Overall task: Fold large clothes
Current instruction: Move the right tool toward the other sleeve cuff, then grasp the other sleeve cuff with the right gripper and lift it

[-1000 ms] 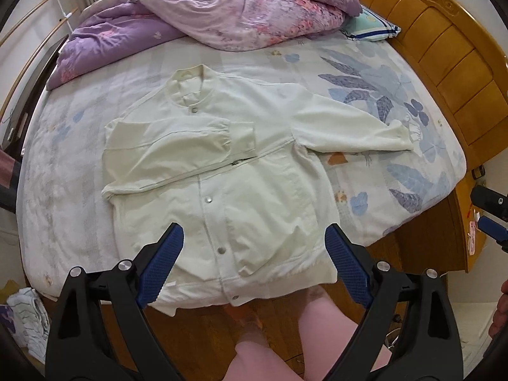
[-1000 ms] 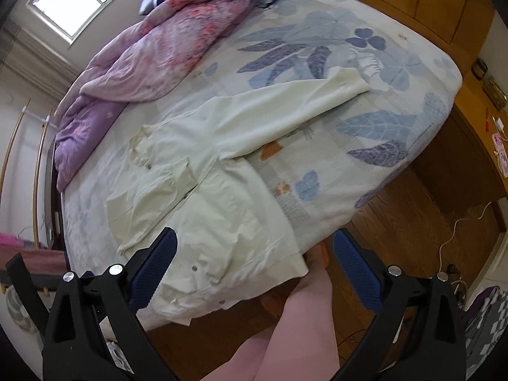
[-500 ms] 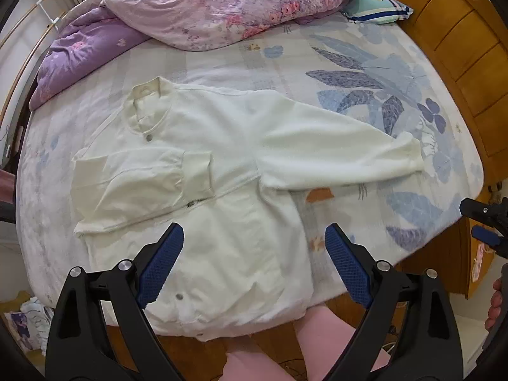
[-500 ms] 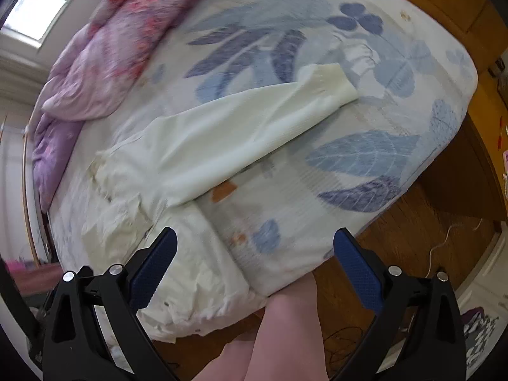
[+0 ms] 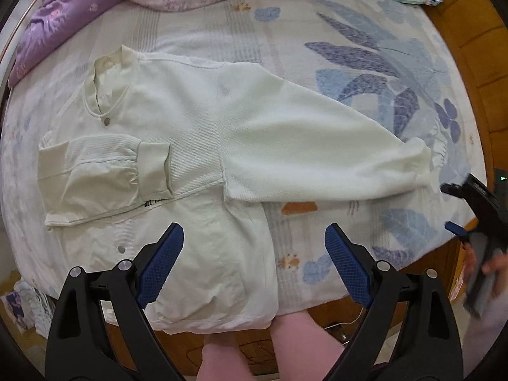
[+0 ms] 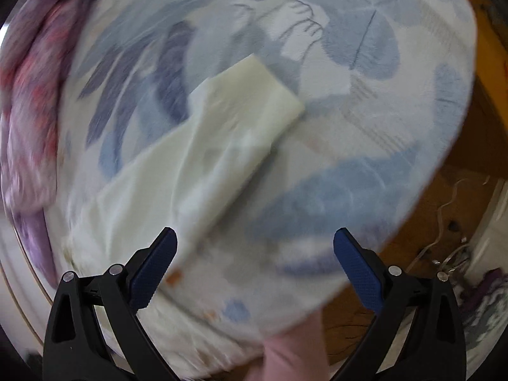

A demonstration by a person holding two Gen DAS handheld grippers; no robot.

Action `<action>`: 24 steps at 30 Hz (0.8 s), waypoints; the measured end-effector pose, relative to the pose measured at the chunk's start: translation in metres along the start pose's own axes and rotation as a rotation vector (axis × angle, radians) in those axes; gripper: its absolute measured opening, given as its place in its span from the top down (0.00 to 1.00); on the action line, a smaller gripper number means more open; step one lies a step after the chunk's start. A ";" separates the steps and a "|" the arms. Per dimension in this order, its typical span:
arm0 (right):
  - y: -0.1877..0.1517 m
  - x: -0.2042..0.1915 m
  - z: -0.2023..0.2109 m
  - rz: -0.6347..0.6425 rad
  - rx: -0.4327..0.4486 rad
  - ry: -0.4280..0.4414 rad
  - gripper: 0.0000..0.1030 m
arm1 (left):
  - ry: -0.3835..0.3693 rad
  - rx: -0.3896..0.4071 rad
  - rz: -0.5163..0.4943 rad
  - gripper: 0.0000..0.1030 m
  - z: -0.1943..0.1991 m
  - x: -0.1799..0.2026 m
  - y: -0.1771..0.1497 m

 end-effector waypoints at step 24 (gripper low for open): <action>0.069 -0.006 0.007 -0.185 0.152 0.138 0.93 | 0.099 -0.044 0.074 0.51 -0.066 -0.040 0.059</action>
Point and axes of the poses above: each gripper's, at about its wrist camera, not at the fingertips, and z roughly against the way its jaws point, x to its right, y to its top, the point moved 7 cm from there along -z, roughly the way its jaws point, and after that the axes turned 2 degrees about -y, right-handed, at the moved point
